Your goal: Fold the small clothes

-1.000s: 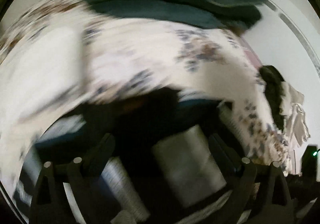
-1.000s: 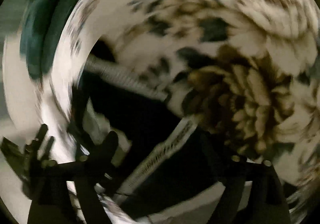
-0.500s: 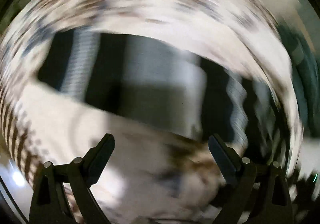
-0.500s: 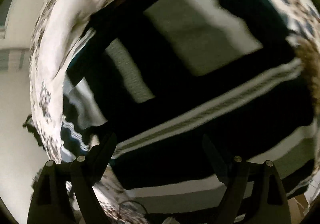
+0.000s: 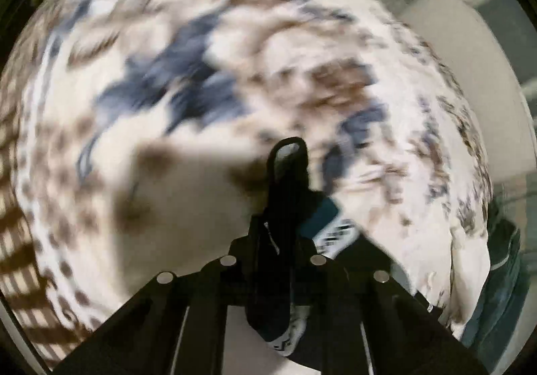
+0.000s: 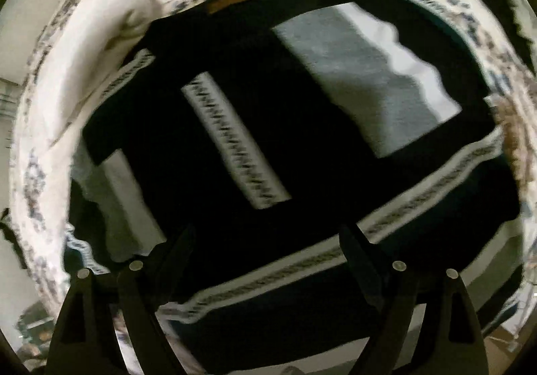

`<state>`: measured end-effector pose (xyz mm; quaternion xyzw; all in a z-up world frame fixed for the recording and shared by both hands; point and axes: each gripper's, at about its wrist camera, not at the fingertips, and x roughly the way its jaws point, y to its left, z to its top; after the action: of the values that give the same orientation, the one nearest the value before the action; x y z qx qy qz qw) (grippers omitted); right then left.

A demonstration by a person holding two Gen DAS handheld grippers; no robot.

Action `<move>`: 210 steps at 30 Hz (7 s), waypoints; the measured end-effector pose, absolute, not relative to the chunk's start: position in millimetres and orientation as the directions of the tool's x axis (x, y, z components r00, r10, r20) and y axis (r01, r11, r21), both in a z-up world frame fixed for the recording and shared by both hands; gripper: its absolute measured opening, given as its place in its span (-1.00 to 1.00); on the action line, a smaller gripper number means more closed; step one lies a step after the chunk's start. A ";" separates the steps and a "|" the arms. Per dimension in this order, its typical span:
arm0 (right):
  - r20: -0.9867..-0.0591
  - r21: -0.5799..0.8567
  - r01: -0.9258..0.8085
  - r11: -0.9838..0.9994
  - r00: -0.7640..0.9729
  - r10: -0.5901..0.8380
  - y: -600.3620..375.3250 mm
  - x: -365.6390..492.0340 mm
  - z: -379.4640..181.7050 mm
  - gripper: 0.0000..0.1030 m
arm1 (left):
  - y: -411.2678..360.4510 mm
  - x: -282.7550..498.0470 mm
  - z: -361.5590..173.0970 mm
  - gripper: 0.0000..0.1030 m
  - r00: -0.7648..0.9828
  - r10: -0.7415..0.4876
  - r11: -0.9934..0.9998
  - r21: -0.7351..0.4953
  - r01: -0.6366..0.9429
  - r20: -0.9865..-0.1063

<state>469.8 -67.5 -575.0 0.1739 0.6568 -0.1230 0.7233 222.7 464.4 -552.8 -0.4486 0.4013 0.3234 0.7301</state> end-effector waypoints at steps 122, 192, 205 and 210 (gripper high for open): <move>-0.919 0.346 0.411 0.843 -0.031 0.393 -551.7 371.1 -552.2 0.13 | -317.9 180.0 -543.1 0.96 -0.187 -0.391 0.865 -0.429 0.261 -0.901; -0.904 0.362 0.391 0.846 -0.075 0.422 -607.1 344.0 -575.0 0.18 | -377.4 128.1 -602.7 0.19 -0.220 -0.134 0.976 -0.167 0.141 -0.966; -0.724 0.662 0.342 0.667 0.062 0.687 -510.8 619.2 -632.8 0.18 | -361.2 106.4 -531.8 -0.91 -0.040 -0.196 0.961 -0.200 0.188 -0.980; -0.684 0.675 0.383 0.631 0.002 0.730 -471.7 664.9 -674.5 -0.54 | -346.9 114.4 -515.4 -0.91 -0.023 -0.235 0.958 -0.236 0.164 -0.972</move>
<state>664.9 -471.7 -674.5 0.4030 0.6904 0.1487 0.5820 114.4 -346.9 -515.4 -0.0253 0.7006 -0.1430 0.6986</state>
